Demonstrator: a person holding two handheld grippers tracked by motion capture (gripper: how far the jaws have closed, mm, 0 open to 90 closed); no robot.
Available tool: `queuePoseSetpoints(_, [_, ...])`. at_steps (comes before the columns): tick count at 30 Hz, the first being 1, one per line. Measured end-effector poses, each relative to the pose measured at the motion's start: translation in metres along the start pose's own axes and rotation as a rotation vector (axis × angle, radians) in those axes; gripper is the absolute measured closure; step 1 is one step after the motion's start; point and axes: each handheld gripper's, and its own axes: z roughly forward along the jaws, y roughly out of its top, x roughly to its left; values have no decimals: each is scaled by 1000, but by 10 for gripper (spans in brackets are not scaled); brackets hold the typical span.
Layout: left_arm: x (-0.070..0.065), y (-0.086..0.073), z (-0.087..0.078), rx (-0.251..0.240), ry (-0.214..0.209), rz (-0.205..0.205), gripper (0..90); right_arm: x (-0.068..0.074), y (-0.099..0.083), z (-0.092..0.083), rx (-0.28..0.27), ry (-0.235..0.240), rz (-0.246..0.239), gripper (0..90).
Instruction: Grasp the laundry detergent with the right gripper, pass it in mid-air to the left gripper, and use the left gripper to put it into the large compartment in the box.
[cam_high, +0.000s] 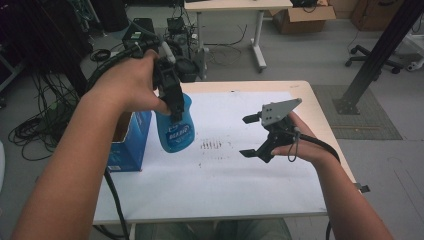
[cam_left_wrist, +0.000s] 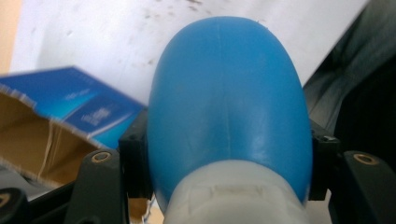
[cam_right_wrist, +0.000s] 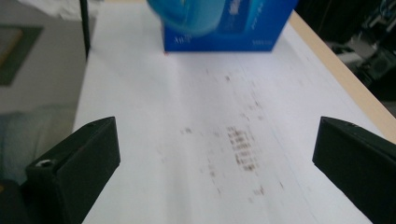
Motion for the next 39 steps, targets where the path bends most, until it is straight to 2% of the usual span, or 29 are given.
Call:
queuePoseSetpoints(5, [23, -9, -18, -11, -14, -179, 376, -6, 3, -10, 120, -21, -33, 13])
queuePoseSetpoints(6, [26, -10, -20, -6, -13, -186, 376, -7, 4, -12, 145, -29, -40, 15])
queuePoseSetpoints(9, [38, -17, -29, 6, -9, -288, 376, -8, 5, -16, 188, -34, -50, 15])
queuePoseSetpoints(11, [47, -24, -37, -5, -12, -365, 376, -8, 5, -17, 214, -34, -64, 18])
queuePoseSetpoints(15, [64, -38, -51, -32, -38, -504, 376, -11, 1, -19, 246, -29, -62, 19])
queuePoseSetpoints(17, [72, -44, -55, -46, -44, -556, 376, -12, -1, -19, 258, -32, -60, 20])
queuePoseSetpoints(20, [86, -54, -56, -33, -55, -656, 376, -12, -2, -20, 261, -29, -60, 20])
queuePoseSetpoints(22, [93, -58, -55, -22, -53, -691, 376, -11, -2, -20, 262, -21, -55, 20])
queuePoseSetpoints(25, [105, -66, -54, -20, -53, -767, 376, -10, -2, -17, 264, -15, -54, 20])
queuePoseSetpoints(31, [120, -82, -54, -22, -65, -867, 376, -9, -3, -15, 265, -10, -53, 21])
queuePoseSetpoints(39, [132, -102, -53, -24, -48, -952, 376, -11, -4, -15, 262, -7, -47, 21])
